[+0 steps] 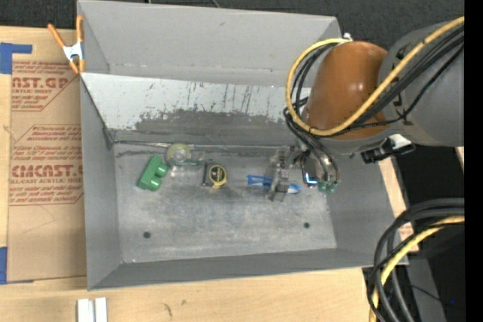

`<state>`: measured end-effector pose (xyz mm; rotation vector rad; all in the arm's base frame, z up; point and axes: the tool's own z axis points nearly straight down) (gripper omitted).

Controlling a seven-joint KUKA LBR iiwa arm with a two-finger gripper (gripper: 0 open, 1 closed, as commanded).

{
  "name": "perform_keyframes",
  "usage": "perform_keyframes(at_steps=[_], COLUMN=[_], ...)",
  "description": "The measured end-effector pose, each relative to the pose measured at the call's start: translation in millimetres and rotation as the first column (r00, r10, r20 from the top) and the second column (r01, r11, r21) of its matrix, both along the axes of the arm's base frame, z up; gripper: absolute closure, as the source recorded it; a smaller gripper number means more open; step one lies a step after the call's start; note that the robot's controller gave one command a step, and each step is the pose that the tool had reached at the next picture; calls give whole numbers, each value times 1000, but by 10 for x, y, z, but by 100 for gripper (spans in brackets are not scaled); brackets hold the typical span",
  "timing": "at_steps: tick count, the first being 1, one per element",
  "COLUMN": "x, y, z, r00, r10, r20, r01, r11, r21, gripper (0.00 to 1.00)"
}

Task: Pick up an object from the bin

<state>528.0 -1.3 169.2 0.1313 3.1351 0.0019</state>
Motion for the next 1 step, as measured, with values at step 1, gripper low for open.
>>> perform_keyframes(at_steps=[1], x=[7], y=[7], z=[93], r00=[1000], r10=[0], r20=[-1], r01=[0], r11=[1000], r21=[0], gripper=[100])
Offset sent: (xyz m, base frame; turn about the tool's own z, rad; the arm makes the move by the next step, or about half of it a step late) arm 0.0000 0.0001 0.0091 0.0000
